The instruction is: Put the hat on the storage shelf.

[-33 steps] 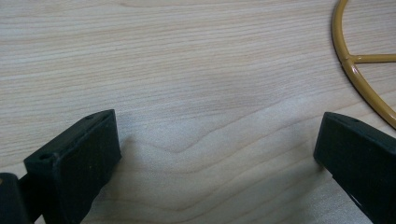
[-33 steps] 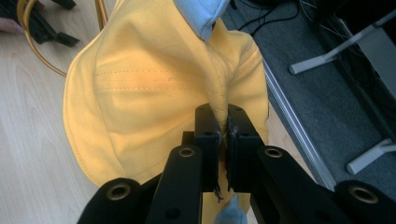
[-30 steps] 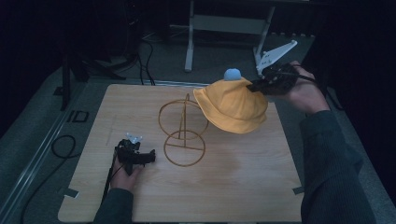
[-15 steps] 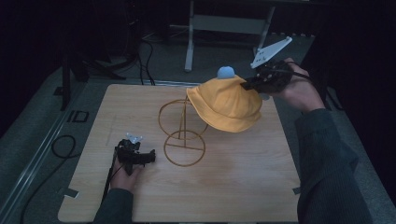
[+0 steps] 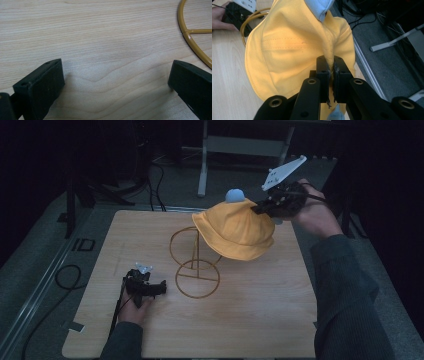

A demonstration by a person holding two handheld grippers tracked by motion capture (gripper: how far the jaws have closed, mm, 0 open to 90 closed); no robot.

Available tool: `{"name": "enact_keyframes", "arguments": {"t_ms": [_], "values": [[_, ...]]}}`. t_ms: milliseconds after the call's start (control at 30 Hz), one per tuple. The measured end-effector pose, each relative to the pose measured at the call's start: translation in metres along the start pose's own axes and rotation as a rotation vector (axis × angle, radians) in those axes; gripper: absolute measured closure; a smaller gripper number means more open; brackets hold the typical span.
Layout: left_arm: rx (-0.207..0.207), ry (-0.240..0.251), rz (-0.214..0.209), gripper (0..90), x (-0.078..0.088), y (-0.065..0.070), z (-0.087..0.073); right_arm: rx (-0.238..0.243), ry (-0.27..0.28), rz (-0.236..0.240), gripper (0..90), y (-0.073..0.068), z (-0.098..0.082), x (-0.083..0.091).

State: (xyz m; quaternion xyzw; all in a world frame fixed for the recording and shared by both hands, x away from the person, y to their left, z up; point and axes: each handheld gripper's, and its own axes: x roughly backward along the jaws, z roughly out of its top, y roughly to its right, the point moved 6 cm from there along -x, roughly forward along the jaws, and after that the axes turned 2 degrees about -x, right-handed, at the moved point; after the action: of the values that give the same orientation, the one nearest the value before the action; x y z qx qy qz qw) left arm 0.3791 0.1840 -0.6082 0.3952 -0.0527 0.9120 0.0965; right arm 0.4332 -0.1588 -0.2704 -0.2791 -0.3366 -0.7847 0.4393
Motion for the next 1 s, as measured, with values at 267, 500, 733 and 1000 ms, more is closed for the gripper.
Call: {"name": "enact_keyframes", "arguments": {"t_ms": [267,500,733,1000], "values": [[0.0,0.0,0.0,0.4,0.0,0.0,0.0,0.019,0.007,0.003,85.2,-0.006,0.013,-0.001],[0.0,-0.001,0.0,0.4,0.0,0.0,0.0,0.039,0.013,0.012,85.2,-0.011,0.023,-0.005],[-0.001,-0.002,-0.001,0.4,0.0,0.0,0.0,0.058,0.016,0.031,85.2,-0.019,0.032,-0.012],[0.0,-0.002,-0.002,0.4,0.0,0.0,0.0,0.079,0.013,0.042,85.2,-0.025,0.039,-0.015]]}}
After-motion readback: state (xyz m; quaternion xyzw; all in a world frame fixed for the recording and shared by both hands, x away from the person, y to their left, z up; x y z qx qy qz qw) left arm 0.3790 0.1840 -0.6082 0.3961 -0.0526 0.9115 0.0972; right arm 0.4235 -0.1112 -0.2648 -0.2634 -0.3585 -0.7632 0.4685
